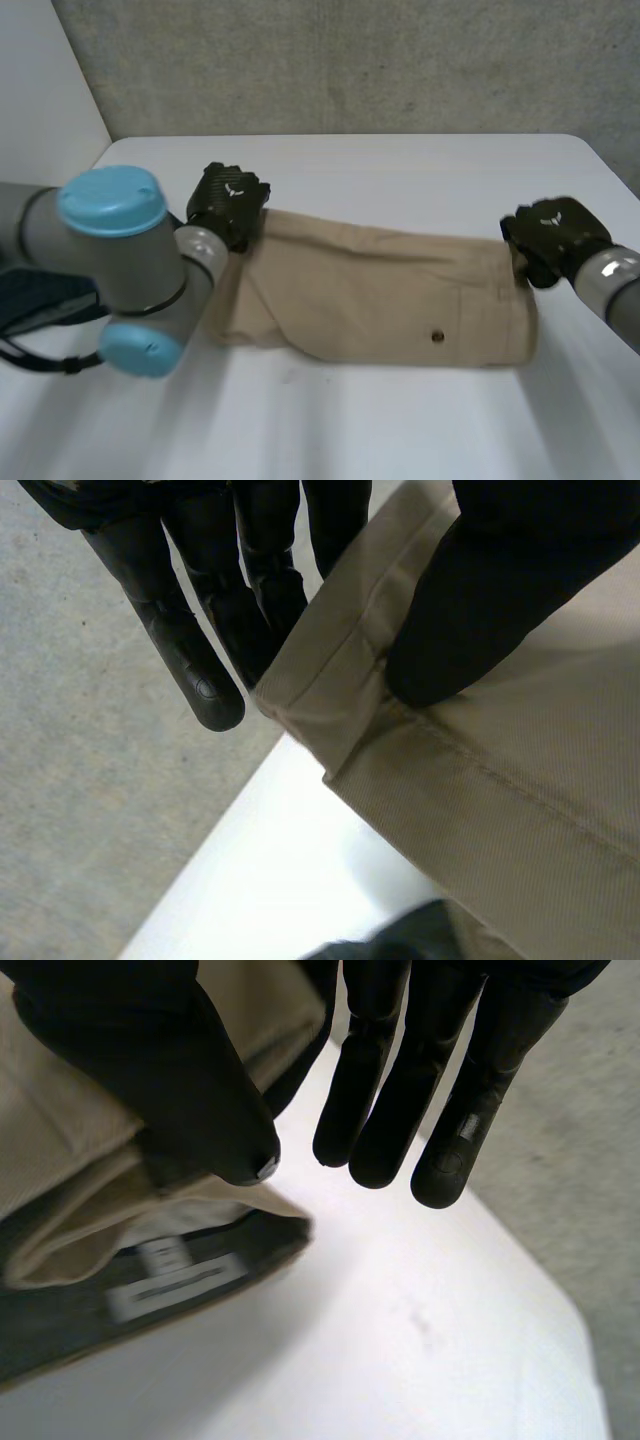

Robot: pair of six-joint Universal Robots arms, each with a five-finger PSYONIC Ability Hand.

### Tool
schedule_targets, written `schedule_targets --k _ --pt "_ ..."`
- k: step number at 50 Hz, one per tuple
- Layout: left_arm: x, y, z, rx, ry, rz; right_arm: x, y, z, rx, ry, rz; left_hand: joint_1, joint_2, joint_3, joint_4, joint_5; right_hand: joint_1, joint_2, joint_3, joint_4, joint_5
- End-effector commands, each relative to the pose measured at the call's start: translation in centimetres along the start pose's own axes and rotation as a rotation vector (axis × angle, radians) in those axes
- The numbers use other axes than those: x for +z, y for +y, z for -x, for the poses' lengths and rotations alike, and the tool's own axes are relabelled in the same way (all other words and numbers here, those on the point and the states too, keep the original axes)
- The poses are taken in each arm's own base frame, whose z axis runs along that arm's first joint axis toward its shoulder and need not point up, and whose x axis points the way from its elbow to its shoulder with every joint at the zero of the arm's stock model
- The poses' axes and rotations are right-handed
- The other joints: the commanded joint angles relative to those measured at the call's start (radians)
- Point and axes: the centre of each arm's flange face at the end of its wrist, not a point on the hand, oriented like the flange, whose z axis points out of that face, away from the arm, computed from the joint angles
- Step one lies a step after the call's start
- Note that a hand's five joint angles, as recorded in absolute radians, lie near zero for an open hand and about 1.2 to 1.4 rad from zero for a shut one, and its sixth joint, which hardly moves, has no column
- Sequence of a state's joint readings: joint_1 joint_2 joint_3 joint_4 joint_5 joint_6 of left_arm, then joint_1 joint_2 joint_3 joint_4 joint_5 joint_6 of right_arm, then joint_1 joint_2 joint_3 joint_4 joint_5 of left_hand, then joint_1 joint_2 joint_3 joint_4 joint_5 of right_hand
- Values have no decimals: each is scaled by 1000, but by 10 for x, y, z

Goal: Fold the laundry.

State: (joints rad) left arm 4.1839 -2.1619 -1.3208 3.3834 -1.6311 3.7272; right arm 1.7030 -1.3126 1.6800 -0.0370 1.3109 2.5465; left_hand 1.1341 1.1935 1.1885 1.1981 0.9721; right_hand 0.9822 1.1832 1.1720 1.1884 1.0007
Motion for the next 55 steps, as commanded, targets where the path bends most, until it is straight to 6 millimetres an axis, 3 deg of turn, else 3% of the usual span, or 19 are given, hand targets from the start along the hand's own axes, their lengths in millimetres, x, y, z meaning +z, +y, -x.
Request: schedule_targets --k 1,6,13,15,17,21,23,24,25,32,36,39,46,50,55 --pt "44 20 -13 93 -64 -42 58 0 12 -47 77 -16 262 203 208 198 250 414 213 224 208 221" --pt "66 30 -21 94 -143 -148 91 8 17 -49 102 -43 262 203 208 198 250 414 213 224 208 221" --pt "75 44 -34 93 -154 -200 124 23 20 -87 215 -3 204 145 150 140 192 414 213 224 208 221" --pt "74 46 -35 94 -150 -195 128 25 18 -107 235 13 8 -51 -46 -56 -4 414 213 224 208 221" --pt "74 49 -37 94 -144 -190 129 26 17 -124 246 21 -408 -467 -462 -472 -421 414 213 224 208 221" --pt "71 46 -35 88 -144 -196 128 24 13 -173 266 34 -916 -976 -971 -980 -929 414 213 224 208 221" --pt "70 37 -29 86 -164 -224 124 20 8 -171 280 43 -956 -1015 -1010 -1020 -968 287 86 97 81 94" --pt "69 32 -26 85 -177 -238 117 14 2 -159 294 50 -956 -1015 -1010 -1020 -968 -499 -700 -689 -705 -692" --pt "68 28 -23 82 -183 -247 113 9 -1 -152 303 51 -956 -1015 -1010 -1020 -968 -786 -987 -976 -992 -979" --pt "44 -1 1 75 -213 -274 72 -26 -10 -8 246 -21 -959 -1018 -1013 -1023 -971 -808 -1009 -997 -1014 -1001" --pt "17 -9 8 60 -195 -254 38 -38 5 94 56 -49 -959 -1018 -1013 -1023 -971 -808 -1009 -997 -1014 -1001" --pt "3 -9 7 31 -167 -228 23 -24 13 170 -50 18 -959 -1018 -1013 -1023 -971 -807 -1008 -997 -1013 -1000" --pt "-38 0 1 -128 -73 -128 -2 23 34 252 -169 143 -938 -998 -993 -1002 -951 -513 -714 -703 -719 -706" --pt "-50 8 -4 -205 -38 -72 -3 41 43 244 -149 127 -935 -995 -990 -999 -948 -504 -705 -694 -710 -697" --pt "-58 12 -12 -232 -5 -42 0 48 40 239 -113 96 -932 -992 -987 -996 -945 -501 -702 -691 -707 -694"
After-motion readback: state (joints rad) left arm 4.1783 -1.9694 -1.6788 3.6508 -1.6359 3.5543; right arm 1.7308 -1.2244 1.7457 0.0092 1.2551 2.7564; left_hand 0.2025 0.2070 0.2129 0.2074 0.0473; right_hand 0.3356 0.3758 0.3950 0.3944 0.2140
